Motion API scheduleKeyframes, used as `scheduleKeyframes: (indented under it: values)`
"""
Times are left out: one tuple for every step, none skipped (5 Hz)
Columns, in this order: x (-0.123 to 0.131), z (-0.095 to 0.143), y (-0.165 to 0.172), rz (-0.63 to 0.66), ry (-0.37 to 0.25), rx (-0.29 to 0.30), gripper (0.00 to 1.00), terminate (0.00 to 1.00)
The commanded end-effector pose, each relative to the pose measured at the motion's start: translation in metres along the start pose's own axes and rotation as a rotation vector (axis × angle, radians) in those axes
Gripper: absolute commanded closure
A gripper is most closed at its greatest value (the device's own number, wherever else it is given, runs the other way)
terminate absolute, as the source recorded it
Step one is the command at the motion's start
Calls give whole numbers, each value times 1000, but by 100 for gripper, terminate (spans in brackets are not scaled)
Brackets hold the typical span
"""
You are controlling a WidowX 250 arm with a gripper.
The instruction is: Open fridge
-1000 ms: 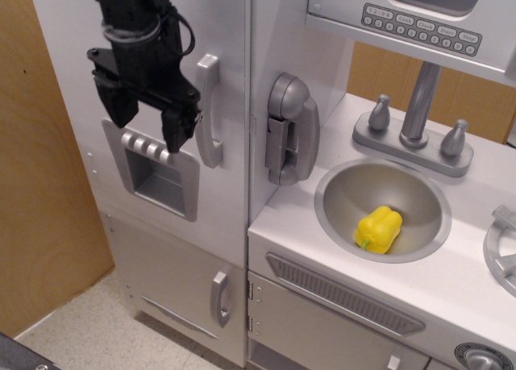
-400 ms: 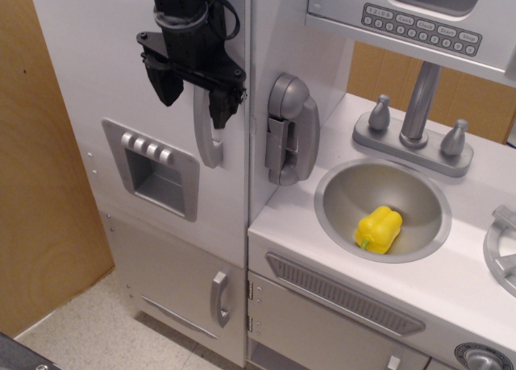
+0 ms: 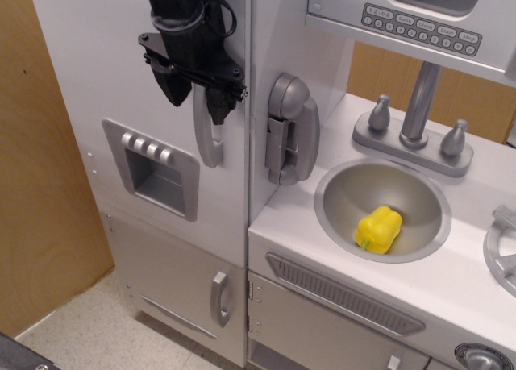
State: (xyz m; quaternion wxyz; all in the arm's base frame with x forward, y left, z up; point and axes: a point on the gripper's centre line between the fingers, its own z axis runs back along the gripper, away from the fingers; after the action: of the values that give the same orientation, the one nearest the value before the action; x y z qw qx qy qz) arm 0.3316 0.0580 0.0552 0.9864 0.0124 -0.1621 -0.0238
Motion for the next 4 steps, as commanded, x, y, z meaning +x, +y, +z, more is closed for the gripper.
scheduleKeyframes:
  values:
    - [3,21,8,19,-86,24,100,0]
    - [-21,28,14,34,-124,63,100,0]
    - [-47,33,22,27,-96,81,100,0]
    - [-68,45,29,37,5,125,0,0]
